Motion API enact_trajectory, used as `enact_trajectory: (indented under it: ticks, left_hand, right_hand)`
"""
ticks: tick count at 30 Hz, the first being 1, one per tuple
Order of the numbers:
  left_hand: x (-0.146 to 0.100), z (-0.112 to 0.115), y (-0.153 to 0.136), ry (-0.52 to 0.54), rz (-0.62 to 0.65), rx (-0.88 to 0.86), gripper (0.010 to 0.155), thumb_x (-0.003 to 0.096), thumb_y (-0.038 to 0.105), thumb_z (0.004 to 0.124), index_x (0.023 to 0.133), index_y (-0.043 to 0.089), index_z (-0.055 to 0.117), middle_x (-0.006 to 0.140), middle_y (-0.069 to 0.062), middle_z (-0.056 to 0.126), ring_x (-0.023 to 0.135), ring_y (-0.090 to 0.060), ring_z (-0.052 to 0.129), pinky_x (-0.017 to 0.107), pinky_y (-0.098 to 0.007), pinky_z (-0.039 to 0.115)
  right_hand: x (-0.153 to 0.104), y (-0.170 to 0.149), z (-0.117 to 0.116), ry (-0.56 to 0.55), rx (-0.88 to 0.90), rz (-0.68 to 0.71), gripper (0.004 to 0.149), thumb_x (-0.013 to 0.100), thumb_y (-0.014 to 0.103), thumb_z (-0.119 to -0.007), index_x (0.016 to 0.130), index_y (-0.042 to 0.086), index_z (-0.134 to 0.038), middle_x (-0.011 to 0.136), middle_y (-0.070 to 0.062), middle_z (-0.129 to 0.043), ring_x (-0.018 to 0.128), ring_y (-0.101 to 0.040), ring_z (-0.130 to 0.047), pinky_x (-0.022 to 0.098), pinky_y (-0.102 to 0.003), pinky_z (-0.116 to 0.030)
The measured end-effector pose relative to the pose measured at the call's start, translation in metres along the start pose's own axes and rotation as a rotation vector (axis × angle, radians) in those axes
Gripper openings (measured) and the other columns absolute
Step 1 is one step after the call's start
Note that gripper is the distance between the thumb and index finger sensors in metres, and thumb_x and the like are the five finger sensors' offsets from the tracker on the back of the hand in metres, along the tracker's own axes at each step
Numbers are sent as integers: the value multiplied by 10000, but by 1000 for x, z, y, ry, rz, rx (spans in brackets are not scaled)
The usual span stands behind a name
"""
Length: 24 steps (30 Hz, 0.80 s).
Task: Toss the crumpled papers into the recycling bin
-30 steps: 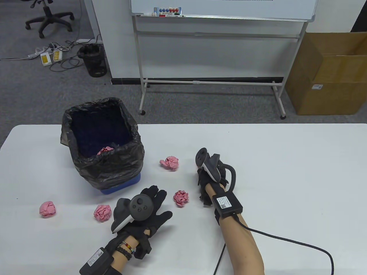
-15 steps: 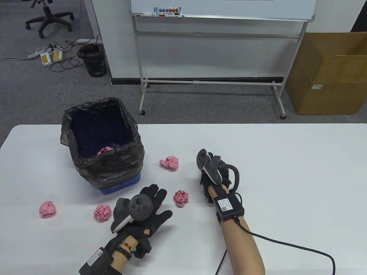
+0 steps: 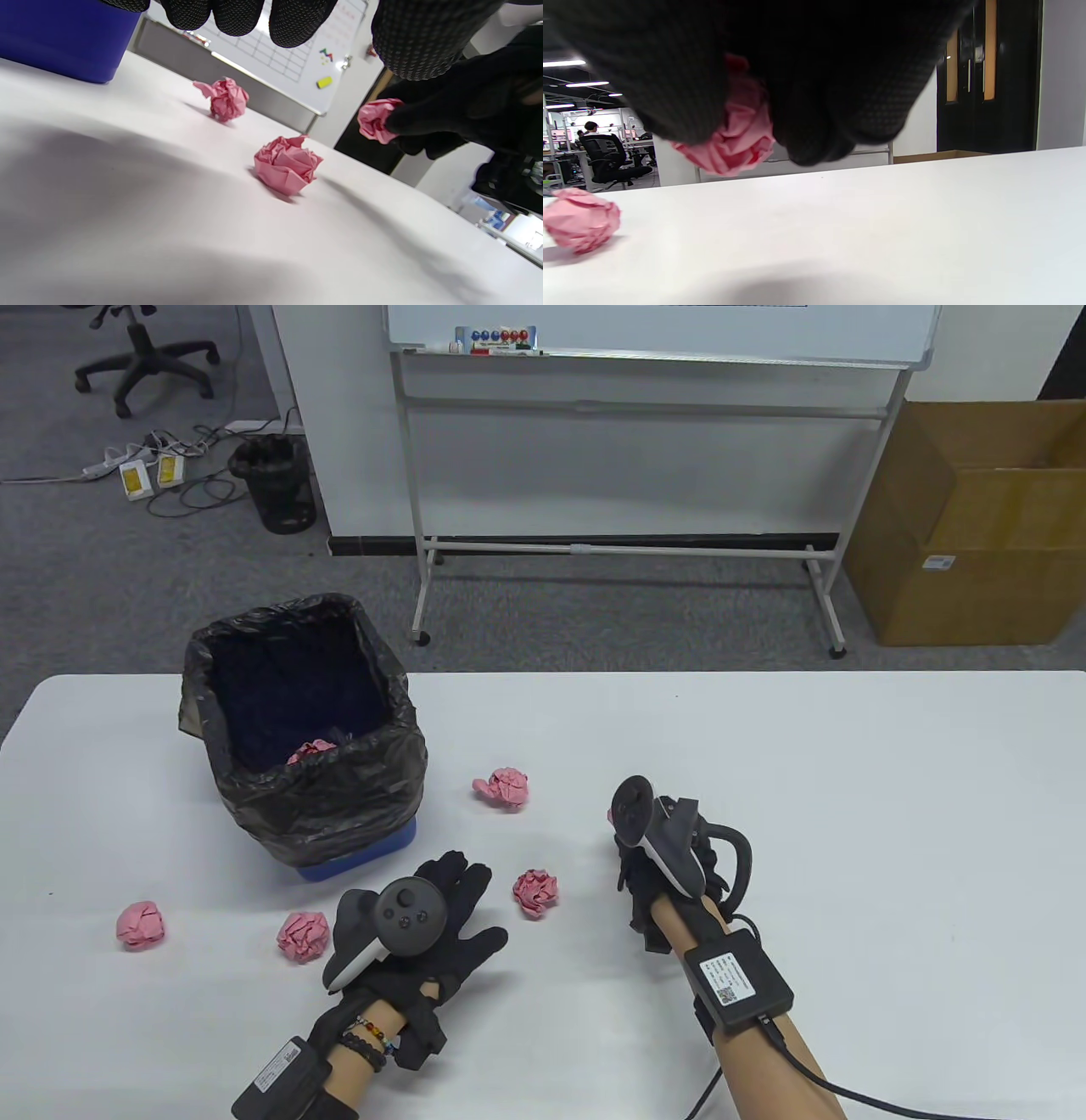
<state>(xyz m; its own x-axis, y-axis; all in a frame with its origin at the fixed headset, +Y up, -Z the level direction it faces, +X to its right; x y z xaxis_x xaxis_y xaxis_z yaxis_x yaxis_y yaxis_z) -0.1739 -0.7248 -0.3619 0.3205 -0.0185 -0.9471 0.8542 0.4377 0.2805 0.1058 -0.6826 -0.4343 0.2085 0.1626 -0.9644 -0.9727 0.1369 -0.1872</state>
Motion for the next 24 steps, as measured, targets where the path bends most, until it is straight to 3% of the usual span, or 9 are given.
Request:
enact_trajectory:
  ticks: [12, 24]
  left_hand:
    - [1, 0, -3, -81, 14, -111, 834, 462, 607, 740, 1126, 178, 474, 1205, -203, 478, 1086, -485, 502, 730, -665, 492]
    - [4, 5, -11, -196, 27, -497, 887, 457, 652, 726, 1130, 142, 457, 1179, -235, 543, 1048, -508, 603, 712, -648, 576]
  right_hand:
    - [-56, -8, 14, 94, 102, 87, 699, 310, 442, -949, 955, 260, -749, 820, -49, -983, 589, -191, -1103, 407, -266, -943]
    - [-97, 25, 10, 222, 322, 277, 698, 306, 442, -949, 951, 265, -748, 816, -43, -984, 588, -193, -1101, 407, -264, -942]
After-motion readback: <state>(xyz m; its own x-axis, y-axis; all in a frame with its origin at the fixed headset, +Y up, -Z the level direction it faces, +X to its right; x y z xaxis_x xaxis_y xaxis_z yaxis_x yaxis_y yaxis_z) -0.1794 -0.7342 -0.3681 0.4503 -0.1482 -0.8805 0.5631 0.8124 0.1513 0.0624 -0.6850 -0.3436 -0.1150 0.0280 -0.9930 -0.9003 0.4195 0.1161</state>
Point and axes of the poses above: the tracker on the back of each hand, its own y axis roughly to the thumb side, its own x axis roughly from the wrist to the fingertips, z = x × y, the point moved 1 cm from there along x, roughly from the wrist to the fingertips
